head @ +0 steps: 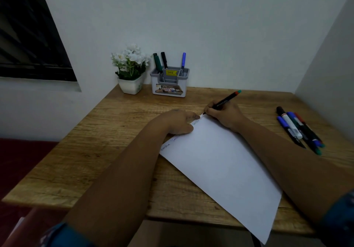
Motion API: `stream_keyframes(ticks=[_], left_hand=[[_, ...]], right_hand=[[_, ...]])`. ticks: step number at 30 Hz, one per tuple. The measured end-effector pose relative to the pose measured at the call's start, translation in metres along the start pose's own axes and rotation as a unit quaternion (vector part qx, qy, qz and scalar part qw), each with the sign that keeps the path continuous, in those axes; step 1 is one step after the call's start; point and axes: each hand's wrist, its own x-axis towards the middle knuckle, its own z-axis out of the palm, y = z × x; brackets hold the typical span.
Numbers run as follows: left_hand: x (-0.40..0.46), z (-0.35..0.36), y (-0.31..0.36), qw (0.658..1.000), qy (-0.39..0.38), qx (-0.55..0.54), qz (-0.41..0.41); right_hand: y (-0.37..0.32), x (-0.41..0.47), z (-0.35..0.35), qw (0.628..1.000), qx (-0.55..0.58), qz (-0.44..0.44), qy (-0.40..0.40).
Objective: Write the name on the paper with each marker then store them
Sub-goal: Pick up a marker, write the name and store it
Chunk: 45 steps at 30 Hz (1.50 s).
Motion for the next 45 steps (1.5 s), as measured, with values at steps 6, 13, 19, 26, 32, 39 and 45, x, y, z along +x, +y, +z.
stream_keyframes(ticks=[6, 13, 19, 26, 32, 39, 45], left_hand=[[-0.001, 0.0, 0.0, 1.0, 0.002, -0.011, -0.004], [0.0, 0.001, -0.001, 1.0, 0.005, -0.012, 0.0], [0.0, 0.001, -0.001, 1.0, 0.007, -0.009, 0.002], [-0.001, -0.001, 0.0, 1.0, 0.006, -0.009, 0.008], [0.0, -0.001, 0.0, 1.0, 0.004, -0.016, 0.009], [-0.001, 0.001, -0.008, 0.941, 0.171, -0.293, -0.009], [-0.001, -0.008, -0.007, 0.755, 0.248, -0.607, -0.012]], right_hand=[[-0.001, 0.0, 0.002, 1.0, -0.029, 0.001, 0.001], [0.0, 0.001, 0.001, 0.999, -0.024, 0.018, 0.012], [-0.001, 0.001, 0.0, 0.999, -0.029, 0.028, 0.01], [-0.003, 0.0, 0.001, 0.999, -0.023, 0.027, 0.015], [-0.002, 0.0, 0.0, 0.995, 0.043, 0.065, 0.063], [-0.022, -0.008, -0.016, 0.945, 0.292, 0.07, 0.131], [-0.038, -0.022, -0.022, 0.89, 0.44, 0.118, -0.021]])
